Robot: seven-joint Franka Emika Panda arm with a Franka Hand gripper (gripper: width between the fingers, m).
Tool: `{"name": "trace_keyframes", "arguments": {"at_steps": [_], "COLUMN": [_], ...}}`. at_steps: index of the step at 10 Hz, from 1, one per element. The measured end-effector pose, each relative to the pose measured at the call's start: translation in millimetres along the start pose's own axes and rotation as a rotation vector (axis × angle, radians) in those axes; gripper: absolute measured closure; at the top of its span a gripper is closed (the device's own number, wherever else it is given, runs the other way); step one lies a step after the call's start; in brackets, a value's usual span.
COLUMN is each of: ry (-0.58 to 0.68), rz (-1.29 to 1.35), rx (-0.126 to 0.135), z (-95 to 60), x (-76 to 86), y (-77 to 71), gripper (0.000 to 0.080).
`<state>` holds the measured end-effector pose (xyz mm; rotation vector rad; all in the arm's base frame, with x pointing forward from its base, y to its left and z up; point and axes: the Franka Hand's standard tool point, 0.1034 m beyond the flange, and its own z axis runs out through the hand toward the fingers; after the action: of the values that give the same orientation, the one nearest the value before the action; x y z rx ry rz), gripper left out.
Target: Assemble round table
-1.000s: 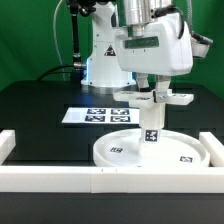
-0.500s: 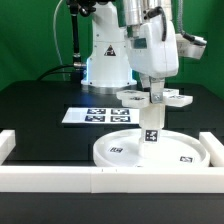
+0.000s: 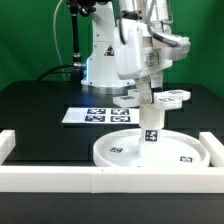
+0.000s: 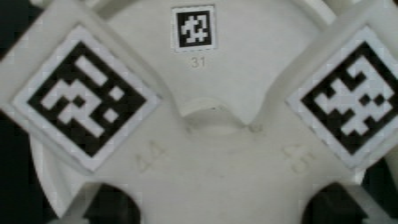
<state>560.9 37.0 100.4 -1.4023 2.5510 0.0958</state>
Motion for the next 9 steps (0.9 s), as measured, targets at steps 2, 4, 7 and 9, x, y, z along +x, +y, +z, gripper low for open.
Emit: {"name": "trace_keyframes", "arguments": {"at_steps": [2,4,7,9], "ry": [-0.03,-0.03,-0.029,-0.046], "rz": [0.235,0.259,0.212,0.141], "rx": [0.04,0.049,0.045,0.037], "z": [-0.6,-0.8,-1.3,-14.7], "x": [0.4,0.7,1.1,-1.5], "y": [2.8,2.3,2.2,-1.1], "gripper": [0.0357,0.0357,0.0344,0.016]}}
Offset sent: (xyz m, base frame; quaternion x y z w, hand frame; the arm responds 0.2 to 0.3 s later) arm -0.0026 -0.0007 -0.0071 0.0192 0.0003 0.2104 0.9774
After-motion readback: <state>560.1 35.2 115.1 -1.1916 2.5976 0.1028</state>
